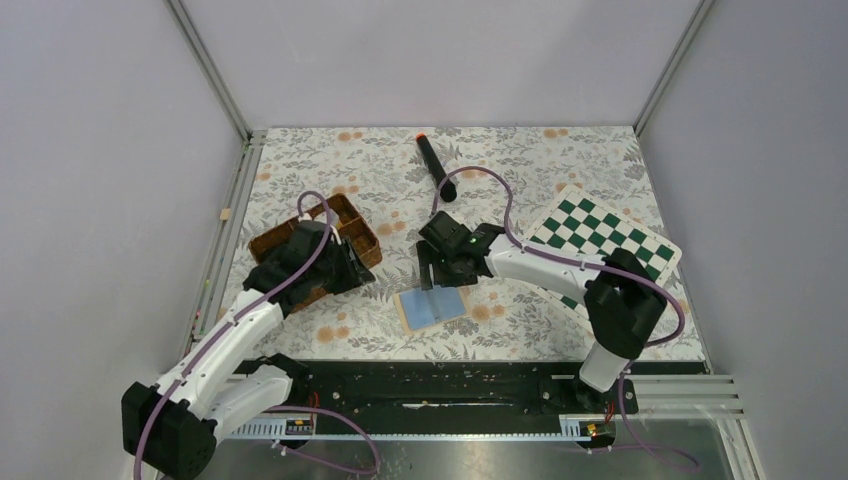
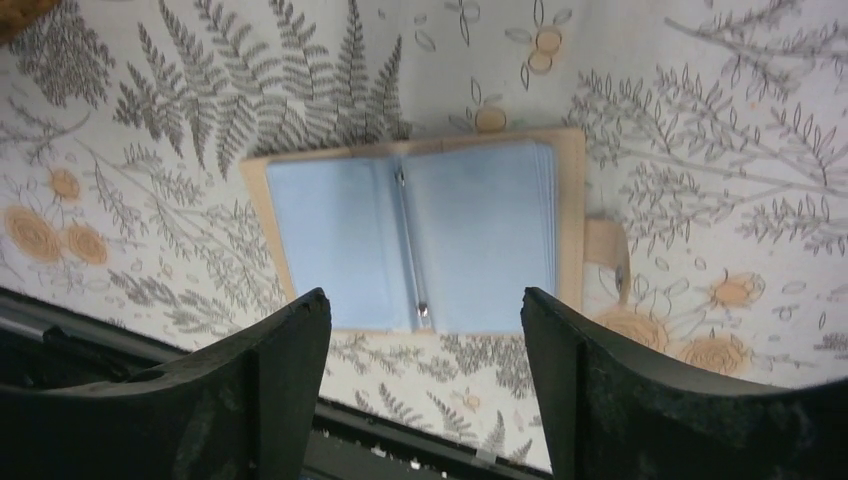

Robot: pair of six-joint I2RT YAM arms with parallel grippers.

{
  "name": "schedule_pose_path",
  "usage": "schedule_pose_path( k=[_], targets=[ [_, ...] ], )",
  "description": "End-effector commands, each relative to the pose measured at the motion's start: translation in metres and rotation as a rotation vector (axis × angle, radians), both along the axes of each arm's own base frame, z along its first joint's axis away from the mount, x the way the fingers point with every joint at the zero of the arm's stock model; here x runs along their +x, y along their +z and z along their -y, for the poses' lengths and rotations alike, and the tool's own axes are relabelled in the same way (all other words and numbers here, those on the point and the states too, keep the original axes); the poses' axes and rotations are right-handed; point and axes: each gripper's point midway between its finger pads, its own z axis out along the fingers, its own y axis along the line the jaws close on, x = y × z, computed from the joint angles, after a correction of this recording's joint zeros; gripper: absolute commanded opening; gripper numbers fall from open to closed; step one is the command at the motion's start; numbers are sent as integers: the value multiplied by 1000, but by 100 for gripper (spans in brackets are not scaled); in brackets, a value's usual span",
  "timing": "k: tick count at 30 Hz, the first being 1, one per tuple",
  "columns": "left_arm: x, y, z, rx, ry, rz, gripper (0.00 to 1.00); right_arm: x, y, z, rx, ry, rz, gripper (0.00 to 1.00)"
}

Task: Take the credit cards out of the card holder
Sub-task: Remove the credit card from the card holder.

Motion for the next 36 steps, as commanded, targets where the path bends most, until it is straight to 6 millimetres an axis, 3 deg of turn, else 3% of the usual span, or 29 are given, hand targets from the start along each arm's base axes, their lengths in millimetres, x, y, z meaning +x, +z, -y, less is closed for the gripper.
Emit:
schedule_pose_path(
  k=[1,6,13,18,23,29,36],
  targets=[
    [0,0,21,-69,-150,80,33,35,-8,-13,-7,1,93,75],
    [-10,-13,22,-88,-172,56,34,36,-27,-8,-64,14,72,72],
    [-24,-1,42,-195,-193,89,37,29,-35,29,-181,15,109,77],
    [-30,-21,47,-161,-203,46,37,11,-48,24,-135,62,35,77],
    [-30,-36,66,-189,-214,34,35,4,-54,28,-112,45,30,72],
    [-24,-60,83,-173,-229,0,30,-1,-46,31,-77,53,47,67],
    [-13,-84,95,-153,-221,-28,25,-2,-10,27,5,61,97,70]
  ],
)
